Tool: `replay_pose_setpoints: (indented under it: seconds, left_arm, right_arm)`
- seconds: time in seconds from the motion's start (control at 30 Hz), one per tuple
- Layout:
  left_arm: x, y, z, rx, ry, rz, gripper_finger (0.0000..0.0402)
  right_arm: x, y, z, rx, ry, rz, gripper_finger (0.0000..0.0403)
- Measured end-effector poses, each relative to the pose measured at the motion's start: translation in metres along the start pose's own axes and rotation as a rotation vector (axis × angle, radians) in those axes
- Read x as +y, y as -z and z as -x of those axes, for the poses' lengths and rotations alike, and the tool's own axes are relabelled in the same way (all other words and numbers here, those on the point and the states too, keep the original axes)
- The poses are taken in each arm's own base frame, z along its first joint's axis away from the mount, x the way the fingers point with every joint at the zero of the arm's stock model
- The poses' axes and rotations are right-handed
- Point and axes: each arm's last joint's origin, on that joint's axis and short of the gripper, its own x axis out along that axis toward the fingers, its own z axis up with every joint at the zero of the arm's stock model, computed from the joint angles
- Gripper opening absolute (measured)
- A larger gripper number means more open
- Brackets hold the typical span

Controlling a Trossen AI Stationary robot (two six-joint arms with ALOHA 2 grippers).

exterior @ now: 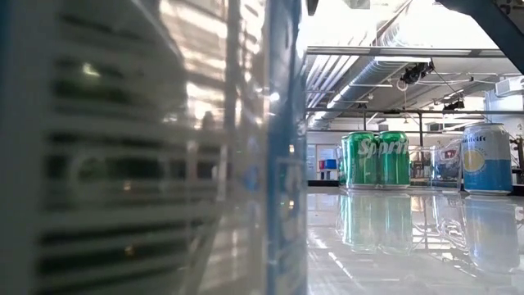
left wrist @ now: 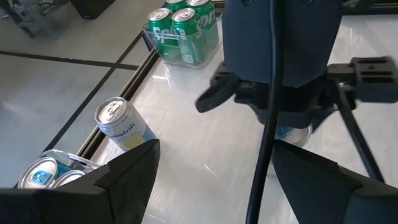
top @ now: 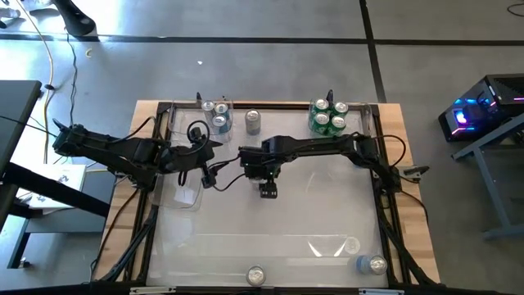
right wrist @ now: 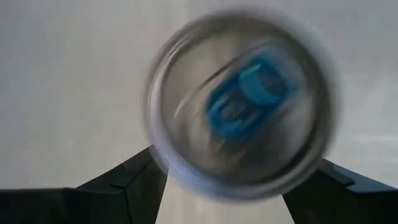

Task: Sort soda cans
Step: Put the blue soda can into the top left transparent bin

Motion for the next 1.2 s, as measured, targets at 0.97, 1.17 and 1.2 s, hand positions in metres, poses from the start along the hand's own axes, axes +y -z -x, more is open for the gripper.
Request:
replay_pose_setpoints:
  seconds: [0.97, 1.17, 1.2]
  left_arm:
    - [-0.032, 0.007, 0.002, -0.046, 0.178, -0.150, 0.0305]
    - [-0.044, 0.008, -0.030, -0.019, 0.378, -0.333, 0.0305]
    - [-0.044, 0.008, -0.037, -0.001, 0.379, -0.353, 0.0306]
  right_arm:
    - [0.062, 0.167, 0.045, -0.223, 0.121, -0.060, 0.0271]
    - [0.084, 0.211, 0.038, -0.624, 0.162, -0.211, 0.0271]
    - [0.087, 0.217, 0.034, -0.690, 0.172, -0.224, 0.0271]
